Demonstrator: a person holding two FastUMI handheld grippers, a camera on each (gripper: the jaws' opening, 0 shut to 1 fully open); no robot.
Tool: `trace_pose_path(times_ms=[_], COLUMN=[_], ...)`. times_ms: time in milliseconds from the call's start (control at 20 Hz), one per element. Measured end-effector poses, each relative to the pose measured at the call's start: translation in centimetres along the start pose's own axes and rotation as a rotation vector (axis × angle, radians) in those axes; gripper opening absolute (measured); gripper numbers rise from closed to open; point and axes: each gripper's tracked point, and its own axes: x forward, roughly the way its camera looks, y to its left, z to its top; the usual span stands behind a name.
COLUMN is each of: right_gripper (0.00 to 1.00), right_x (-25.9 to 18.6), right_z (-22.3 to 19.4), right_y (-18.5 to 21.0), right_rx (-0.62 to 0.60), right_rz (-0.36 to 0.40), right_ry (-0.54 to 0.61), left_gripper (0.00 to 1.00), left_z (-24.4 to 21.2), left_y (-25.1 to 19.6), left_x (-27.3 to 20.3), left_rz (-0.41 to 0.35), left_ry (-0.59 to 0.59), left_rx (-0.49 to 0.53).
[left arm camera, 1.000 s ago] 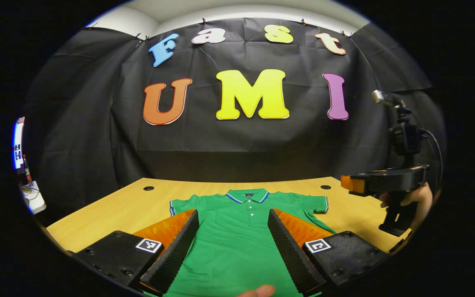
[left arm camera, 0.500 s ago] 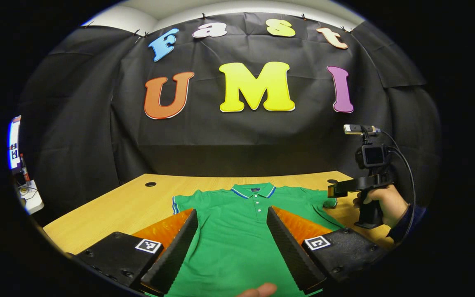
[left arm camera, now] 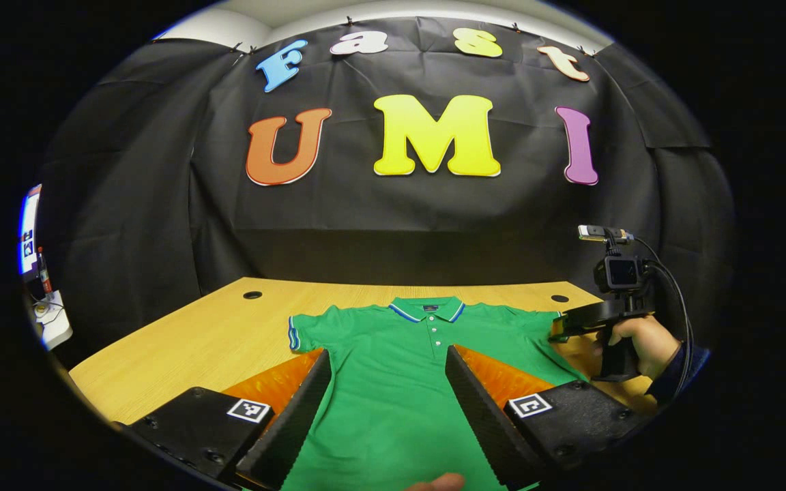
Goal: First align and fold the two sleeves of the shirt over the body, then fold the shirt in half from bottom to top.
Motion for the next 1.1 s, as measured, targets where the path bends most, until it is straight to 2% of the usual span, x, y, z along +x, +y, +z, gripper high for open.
trace_pose_path(times_ms=[100, 150, 200, 250, 350, 450, 500, 850, 1100], right_gripper=[0.54, 0.41, 0.32, 0.17, 0.02, 0.03, 0.02, 0.02, 0.02], right_x=[0.4, 0.7, 1.2, 1.0, 1.1, 0.8, 0.4, -2.5, -4.0], right_z=[0.4, 0.5, 0.7, 1.1, 1.5, 2.7, 3.4, 5.5, 3.0], right_y=[0.9, 0.9, 1.1, 1.3, 2.0, 2.1, 2.7, 7.6, 13.3], right_rx=[0.0, -0.03, -0.07, -0.107, -0.205, -0.32, -0.341, -0.397, -0.38], right_rz=[0.026, 0.024, 0.016, 0.007, 0.001, -0.013, -0.007, 0.062, 0.166], right_ry=[0.01, -0.001, -0.014, -0.029, -0.046, -0.09, -0.118, -0.229, -0.229], left_gripper=[1.0, 1.0, 1.0, 1.0, 1.0, 1.0, 1.0, 1.0, 1.0], left_z=[0.1, 0.1, 0.0, 0.0, 0.0, -0.2, -0.3, -0.8, -0.8], left_y=[-0.1, -0.1, -0.1, 0.0, 0.3, 0.5, 0.6, 0.9, 0.7], left_x=[0.1, 0.1, 0.3, 0.3, 0.3, 0.5, 0.6, 1.0, 1.2], left_rz=[-0.004, -0.004, -0.003, -0.002, 0.002, 0.004, 0.005, 0.011, 0.0], left_ry=[0.002, 0.001, 0.001, 0.002, 0.001, 0.004, 0.01, 0.03, 0.021], left_rx=[-0.004, -0.004, -0.004, -0.004, -0.003, -0.004, -0.006, -0.016, -0.05])
